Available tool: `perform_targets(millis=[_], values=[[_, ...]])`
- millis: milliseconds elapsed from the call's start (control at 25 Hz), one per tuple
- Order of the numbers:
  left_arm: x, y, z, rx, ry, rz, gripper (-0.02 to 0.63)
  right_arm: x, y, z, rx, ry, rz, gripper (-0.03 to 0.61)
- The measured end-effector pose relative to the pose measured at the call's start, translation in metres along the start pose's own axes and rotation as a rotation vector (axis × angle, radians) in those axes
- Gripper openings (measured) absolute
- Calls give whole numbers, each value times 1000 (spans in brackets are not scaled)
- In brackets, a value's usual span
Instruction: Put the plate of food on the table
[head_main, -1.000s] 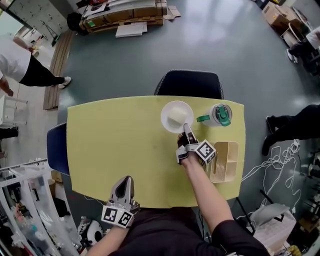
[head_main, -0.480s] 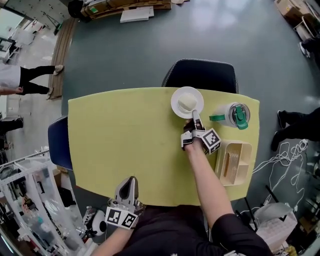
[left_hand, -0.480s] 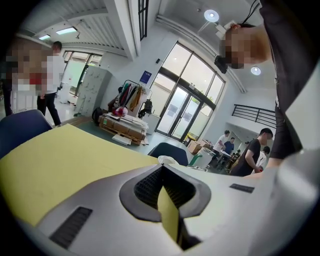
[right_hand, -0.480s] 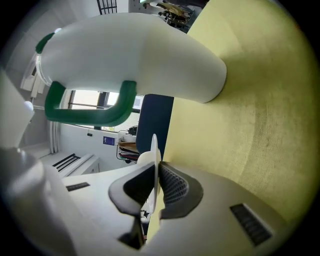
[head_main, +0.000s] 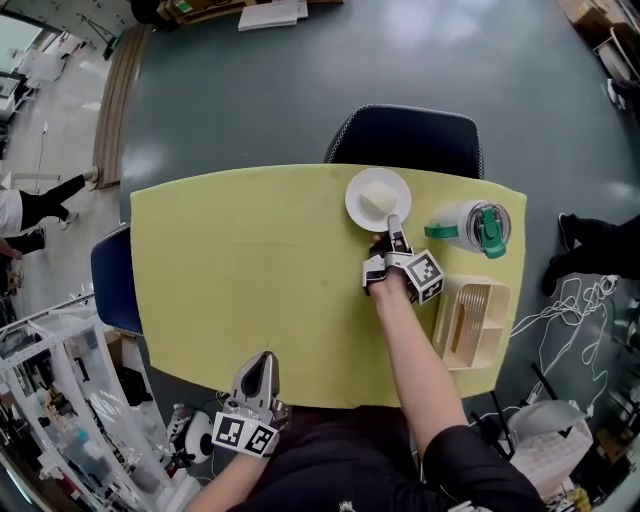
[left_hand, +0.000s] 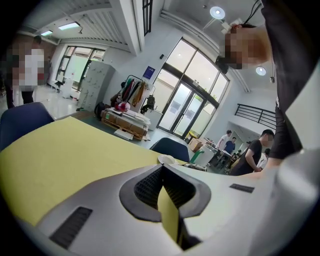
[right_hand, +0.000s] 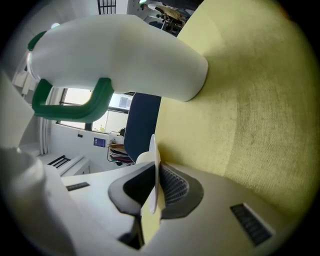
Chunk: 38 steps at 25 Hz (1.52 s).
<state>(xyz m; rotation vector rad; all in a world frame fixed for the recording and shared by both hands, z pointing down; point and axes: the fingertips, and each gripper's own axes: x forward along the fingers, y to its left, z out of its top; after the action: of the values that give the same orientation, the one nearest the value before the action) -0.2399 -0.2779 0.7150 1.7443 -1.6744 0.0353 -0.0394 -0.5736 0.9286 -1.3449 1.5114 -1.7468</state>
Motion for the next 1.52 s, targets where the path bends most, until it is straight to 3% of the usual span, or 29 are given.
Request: perform_targets(millis=[120,200,280,520,720,1000,1080,1160,1240,1520], values=[[0,-1,-4,-6,10,-4,9,-1,2,3,34,-27,-23,31],[2,-3,-6,-8,16,-6,9,0,3,5,59,-40,-44,104],[3,-5,-6,-6,18,-9,9,0,5,6,51,-48,-78,137],[2,-10,-4,21,13,-22,9,-11,12,12,-161,-64,-267,138],[-1,-7,-6,17,11,-17,9,-20,-4,11,-227,-43,-385,138],[-5,-4,-8,14,3,-22,9,-34,-6,16,-326,-43,-412,138],[-6,-4,-9,15,3,-25,9,-38,-3,16,-395,-27,-410,119],[-8,-5,-9,30,0,-21,9,-43,3,14,-482,-10,-402,42],[-9,-4,-8,56,-7,-7,9,-47,13,12,-596,4,-378,14],[-7,-2,-8,76,-19,1,9,-61,49,-1,-874,55,-252,12]])
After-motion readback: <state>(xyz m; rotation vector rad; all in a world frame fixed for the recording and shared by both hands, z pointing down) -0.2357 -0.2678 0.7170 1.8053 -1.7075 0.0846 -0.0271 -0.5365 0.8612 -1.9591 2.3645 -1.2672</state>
